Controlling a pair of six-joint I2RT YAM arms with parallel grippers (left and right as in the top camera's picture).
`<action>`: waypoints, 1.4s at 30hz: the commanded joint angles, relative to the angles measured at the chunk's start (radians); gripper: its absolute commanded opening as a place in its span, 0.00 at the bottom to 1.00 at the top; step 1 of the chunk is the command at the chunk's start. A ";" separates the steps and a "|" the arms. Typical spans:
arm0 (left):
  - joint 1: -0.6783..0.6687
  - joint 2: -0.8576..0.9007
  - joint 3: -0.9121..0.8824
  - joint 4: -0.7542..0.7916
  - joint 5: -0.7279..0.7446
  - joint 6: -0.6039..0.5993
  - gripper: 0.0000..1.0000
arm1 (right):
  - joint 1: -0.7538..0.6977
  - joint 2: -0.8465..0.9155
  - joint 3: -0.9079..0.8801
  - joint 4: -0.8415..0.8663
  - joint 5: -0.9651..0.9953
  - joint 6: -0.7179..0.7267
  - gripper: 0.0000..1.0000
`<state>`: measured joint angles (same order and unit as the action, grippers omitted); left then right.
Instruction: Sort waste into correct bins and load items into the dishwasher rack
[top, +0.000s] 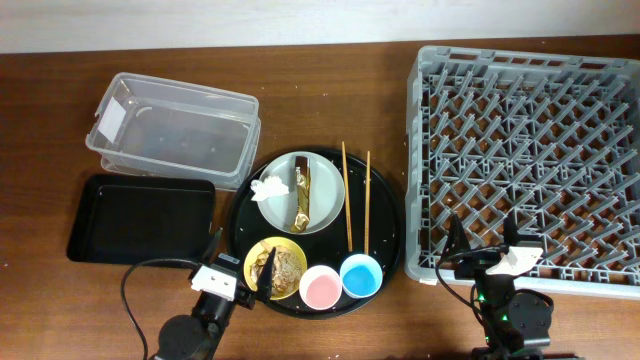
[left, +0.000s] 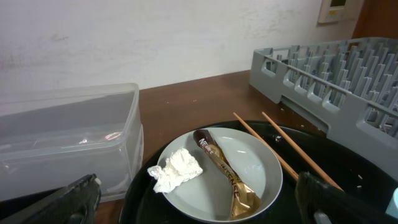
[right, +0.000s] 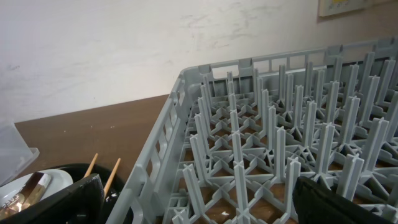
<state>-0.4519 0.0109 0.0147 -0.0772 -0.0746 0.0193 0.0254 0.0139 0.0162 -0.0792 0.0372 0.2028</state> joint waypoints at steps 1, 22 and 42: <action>0.003 -0.005 -0.006 0.002 0.007 0.012 0.99 | -0.007 -0.010 -0.011 0.002 -0.002 -0.007 0.98; 0.003 -0.005 -0.006 0.002 0.008 0.012 0.99 | -0.007 -0.010 -0.011 0.002 -0.002 -0.007 0.98; 0.003 -0.005 -0.006 0.026 0.007 0.012 1.00 | -0.007 -0.010 -0.011 0.002 -0.002 -0.007 0.98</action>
<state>-0.4519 0.0109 0.0147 -0.0742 -0.0746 0.0196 0.0254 0.0139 0.0162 -0.0788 0.0372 0.2024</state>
